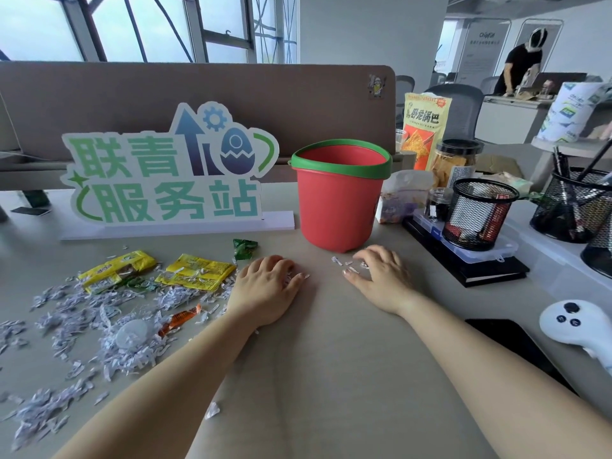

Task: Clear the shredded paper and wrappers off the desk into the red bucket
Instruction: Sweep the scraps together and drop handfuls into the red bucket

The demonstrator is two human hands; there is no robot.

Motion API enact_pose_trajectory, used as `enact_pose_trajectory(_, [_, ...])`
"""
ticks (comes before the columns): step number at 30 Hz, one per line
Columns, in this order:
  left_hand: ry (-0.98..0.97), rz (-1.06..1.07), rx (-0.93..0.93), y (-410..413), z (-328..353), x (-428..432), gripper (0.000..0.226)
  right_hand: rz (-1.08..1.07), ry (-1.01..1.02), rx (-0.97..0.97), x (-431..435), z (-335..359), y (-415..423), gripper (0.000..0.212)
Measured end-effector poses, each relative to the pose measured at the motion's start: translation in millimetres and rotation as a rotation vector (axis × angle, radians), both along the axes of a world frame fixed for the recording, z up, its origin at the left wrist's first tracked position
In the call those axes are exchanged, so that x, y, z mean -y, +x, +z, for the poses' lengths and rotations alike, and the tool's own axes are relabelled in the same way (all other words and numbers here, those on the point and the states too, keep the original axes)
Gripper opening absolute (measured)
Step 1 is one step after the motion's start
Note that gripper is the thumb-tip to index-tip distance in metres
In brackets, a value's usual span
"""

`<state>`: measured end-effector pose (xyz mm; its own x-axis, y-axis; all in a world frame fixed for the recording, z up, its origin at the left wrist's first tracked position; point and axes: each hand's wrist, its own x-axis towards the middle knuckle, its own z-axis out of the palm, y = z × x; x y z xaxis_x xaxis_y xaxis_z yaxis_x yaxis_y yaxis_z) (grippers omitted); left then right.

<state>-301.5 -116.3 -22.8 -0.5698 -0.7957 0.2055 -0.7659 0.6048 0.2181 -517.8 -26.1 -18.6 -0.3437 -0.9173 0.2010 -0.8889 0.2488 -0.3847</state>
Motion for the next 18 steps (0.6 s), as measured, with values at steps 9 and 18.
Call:
enact_pose_trajectory(9, [0.017, -0.005, 0.031, 2.7, 5.1, -5.5, 0.049, 0.023, 0.248, -0.074, 6.6, 1.5, 6.4, 0.068])
enact_pose_trajectory(18, [0.039, -0.015, 0.132, 25.5, 25.7, -16.7, 0.054, 0.214, 0.104, 0.033, -12.6, 0.4, 48.7, 0.059])
